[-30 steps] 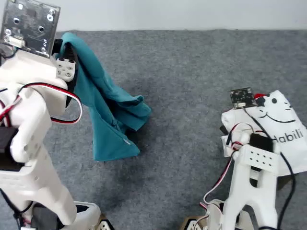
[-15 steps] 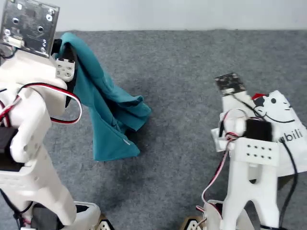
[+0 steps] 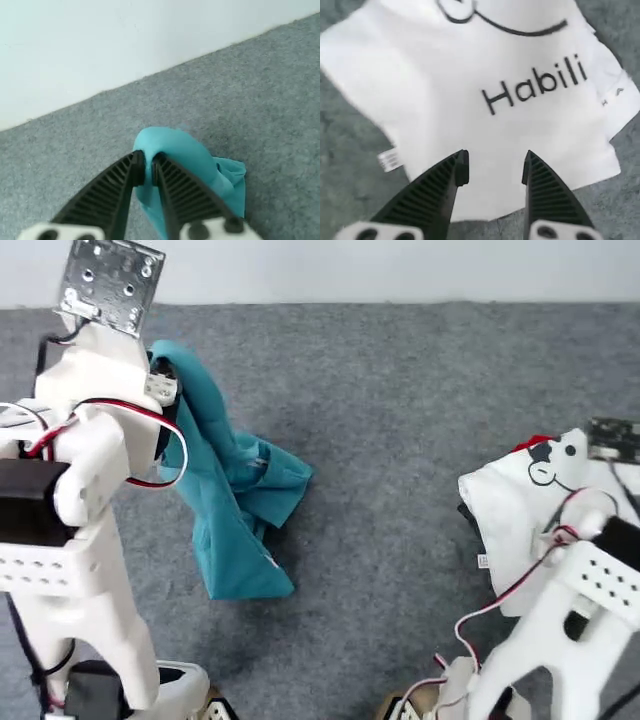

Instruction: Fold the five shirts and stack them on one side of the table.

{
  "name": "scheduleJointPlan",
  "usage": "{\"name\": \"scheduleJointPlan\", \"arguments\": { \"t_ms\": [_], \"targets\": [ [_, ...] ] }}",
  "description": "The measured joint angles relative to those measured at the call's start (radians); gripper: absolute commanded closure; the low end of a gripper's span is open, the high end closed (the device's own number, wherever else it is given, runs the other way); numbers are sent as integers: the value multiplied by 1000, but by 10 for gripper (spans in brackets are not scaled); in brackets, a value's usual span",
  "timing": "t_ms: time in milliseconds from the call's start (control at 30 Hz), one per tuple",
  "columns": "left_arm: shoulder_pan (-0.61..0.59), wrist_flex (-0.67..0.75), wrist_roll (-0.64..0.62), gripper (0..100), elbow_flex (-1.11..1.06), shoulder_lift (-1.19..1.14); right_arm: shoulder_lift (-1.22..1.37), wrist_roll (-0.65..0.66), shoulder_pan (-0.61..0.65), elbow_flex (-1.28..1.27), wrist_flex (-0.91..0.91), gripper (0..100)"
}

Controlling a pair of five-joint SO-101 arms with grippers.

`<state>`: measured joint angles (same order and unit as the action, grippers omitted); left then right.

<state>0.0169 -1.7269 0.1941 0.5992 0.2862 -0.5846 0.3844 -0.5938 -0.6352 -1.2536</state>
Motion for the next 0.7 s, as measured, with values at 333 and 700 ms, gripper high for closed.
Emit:
{"name": "scheduleJointPlan", "arguments": {
  "t_ms": [333, 700],
  "targets": [
    [0, 0, 0, 987, 0, 0, 147, -100, -149, -91, 370, 812],
    [0, 0, 0, 987, 0, 0, 272, -103, -158, -66, 611, 812]
  ]
}}
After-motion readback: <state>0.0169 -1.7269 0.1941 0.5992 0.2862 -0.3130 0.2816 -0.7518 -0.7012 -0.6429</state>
